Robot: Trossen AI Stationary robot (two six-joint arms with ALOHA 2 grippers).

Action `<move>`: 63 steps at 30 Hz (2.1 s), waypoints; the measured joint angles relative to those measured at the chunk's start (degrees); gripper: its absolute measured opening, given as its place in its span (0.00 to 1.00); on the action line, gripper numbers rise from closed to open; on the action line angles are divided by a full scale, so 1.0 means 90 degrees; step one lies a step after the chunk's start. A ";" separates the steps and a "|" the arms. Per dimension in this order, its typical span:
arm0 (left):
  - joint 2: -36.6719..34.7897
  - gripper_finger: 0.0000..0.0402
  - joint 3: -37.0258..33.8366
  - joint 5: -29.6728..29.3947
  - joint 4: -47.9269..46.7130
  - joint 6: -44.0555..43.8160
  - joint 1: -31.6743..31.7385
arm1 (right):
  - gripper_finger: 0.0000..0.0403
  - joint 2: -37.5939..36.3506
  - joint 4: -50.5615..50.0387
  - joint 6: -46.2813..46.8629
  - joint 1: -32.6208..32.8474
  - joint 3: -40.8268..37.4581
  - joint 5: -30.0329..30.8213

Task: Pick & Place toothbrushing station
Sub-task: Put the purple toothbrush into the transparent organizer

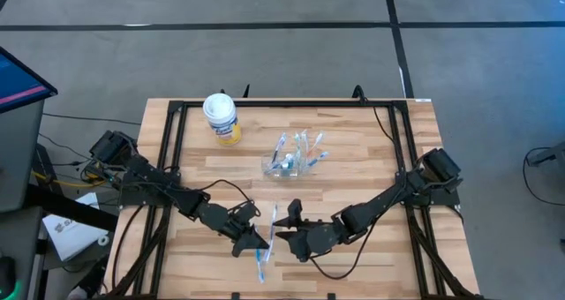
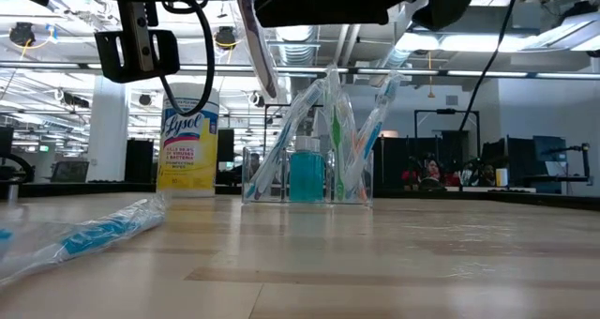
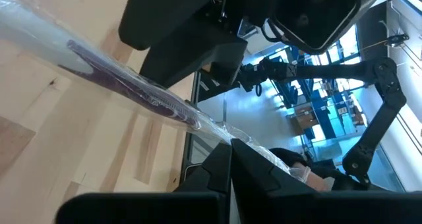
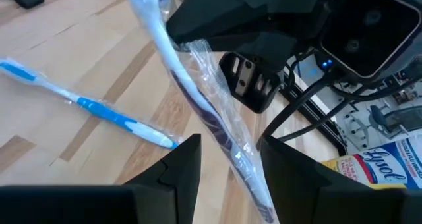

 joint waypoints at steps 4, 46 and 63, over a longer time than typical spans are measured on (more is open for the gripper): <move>0.0000 0.00 0.0000 0.0001 0.0011 0.0000 0.0000 | 0.37 -0.0001 0.0026 0.0028 0.0000 0.0005 -0.0005; -0.0007 0.00 0.0000 0.0040 0.0642 0.0102 0.0027 | 0.02 -0.0002 0.0310 0.0028 -0.0010 0.0000 -0.0338; -0.0242 0.01 -0.0008 -0.0018 0.0621 0.1052 0.0029 | 0.00 -0.0016 0.0288 0.0121 0.0007 0.0010 -0.0423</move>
